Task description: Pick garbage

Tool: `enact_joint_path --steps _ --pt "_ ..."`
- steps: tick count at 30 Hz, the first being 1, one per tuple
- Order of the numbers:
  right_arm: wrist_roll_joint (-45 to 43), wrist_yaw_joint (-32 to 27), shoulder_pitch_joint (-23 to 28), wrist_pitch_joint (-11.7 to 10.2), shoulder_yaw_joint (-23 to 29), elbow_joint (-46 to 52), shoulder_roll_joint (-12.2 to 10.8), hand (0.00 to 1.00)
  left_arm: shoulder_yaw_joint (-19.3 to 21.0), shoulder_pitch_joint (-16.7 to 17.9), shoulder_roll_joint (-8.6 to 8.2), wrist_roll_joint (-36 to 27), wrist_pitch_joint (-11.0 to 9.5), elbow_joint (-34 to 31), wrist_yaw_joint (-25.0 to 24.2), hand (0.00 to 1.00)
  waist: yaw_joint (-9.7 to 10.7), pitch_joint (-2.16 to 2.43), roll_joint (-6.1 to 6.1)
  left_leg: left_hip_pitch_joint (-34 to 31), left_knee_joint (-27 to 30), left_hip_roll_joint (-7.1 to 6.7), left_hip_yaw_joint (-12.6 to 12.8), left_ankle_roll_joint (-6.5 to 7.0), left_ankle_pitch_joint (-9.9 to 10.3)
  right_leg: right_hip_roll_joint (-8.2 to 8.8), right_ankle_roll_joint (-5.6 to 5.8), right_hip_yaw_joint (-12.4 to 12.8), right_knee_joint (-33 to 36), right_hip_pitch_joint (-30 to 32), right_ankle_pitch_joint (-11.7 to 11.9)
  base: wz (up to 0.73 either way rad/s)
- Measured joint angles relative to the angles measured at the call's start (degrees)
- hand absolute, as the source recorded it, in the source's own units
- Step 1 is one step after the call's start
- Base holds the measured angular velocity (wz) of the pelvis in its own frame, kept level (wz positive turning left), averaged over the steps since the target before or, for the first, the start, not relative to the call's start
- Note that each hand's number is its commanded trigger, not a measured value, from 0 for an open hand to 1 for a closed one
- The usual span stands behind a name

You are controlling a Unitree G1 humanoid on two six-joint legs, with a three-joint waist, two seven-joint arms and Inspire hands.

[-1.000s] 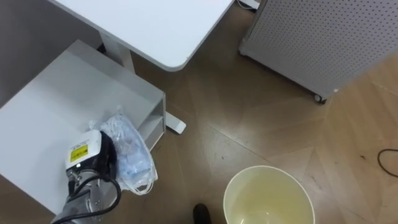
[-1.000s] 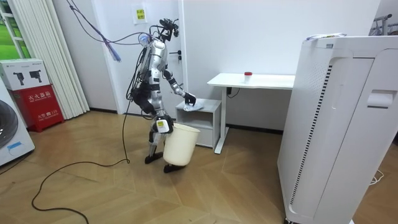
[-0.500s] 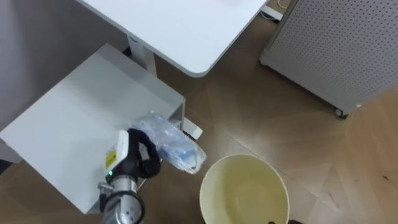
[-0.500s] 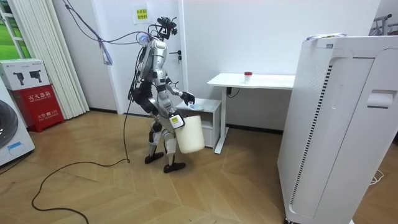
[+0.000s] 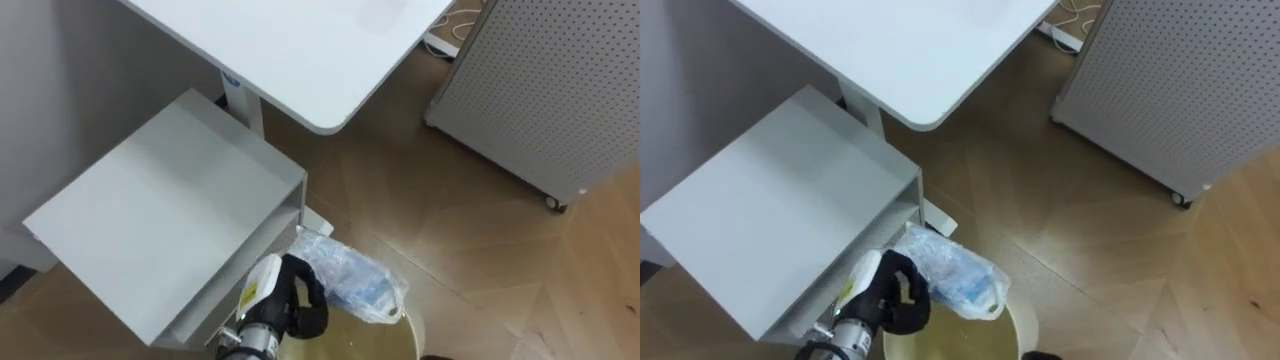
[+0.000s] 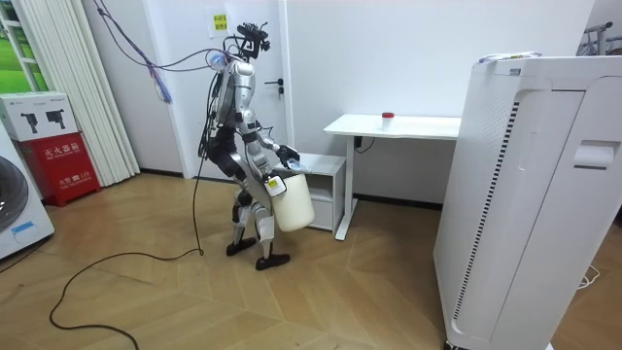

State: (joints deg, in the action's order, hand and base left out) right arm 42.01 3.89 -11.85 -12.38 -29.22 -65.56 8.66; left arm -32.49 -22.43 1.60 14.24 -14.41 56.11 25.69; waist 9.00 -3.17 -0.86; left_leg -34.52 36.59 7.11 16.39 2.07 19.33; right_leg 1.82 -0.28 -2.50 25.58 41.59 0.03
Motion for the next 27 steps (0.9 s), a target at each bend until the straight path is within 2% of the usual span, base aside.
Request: enact_joint_path --steps 9,17,19,21,27 --pt "-1.61 0.01 -0.34 -0.14 0.68 0.14 -0.07 1.0 -3.16 2.48 0.0 0.16 0.0 -2.77 -3.14 1.0 -0.06 0.01 0.01 -0.62 -0.12 -0.08 0.04 0.01 -0.01 -0.01 0.0 0.04 0.0 0.63 0.0 0.0" --pt "-1.95 1.21 -0.54 -0.06 1.25 -0.08 0.0 1.0 -5.95 4.24 0.26 0.25 0.04 -2.2 -8.68 1.0 -0.12 0.04 -0.05 -0.73 -0.38 -0.24 0.07 0.03 -0.02 0.03 0.01 0.04 -0.16 0.9 0.01 0.0" --pt "-2.01 1.28 -0.41 -0.06 1.26 -0.11 0.01 1.0 -6.03 5.4 0.28 0.35 0.04 -2.36 -9.8 1.0 -0.17 0.23 -0.04 -0.68 -0.64 -0.31 0.09 0.02 -0.06 0.03 0.08 0.07 -0.41 0.89 0.05 0.0" --pt "-1.79 1.3 -0.02 -0.03 1.27 -0.11 0.01 1.0 -6.47 7.09 0.41 0.39 0.07 -2.58 -11.44 1.0 -0.32 0.69 -0.09 -0.7 -1.0 -0.35 0.11 0.02 -0.2 0.0 0.1 0.07 -0.95 0.86 0.25 0.0" --pt "-1.75 1.28 0.91 -0.03 1.37 0.16 0.02 1.0 -7.13 9.17 2.19 0.56 0.12 -3.3 -14.84 1.0 -1.83 1.12 -0.15 0.16 -1.94 -0.76 0.33 0.13 -0.4 0.23 0.2 0.24 -1.26 0.43 0.32 -0.02"
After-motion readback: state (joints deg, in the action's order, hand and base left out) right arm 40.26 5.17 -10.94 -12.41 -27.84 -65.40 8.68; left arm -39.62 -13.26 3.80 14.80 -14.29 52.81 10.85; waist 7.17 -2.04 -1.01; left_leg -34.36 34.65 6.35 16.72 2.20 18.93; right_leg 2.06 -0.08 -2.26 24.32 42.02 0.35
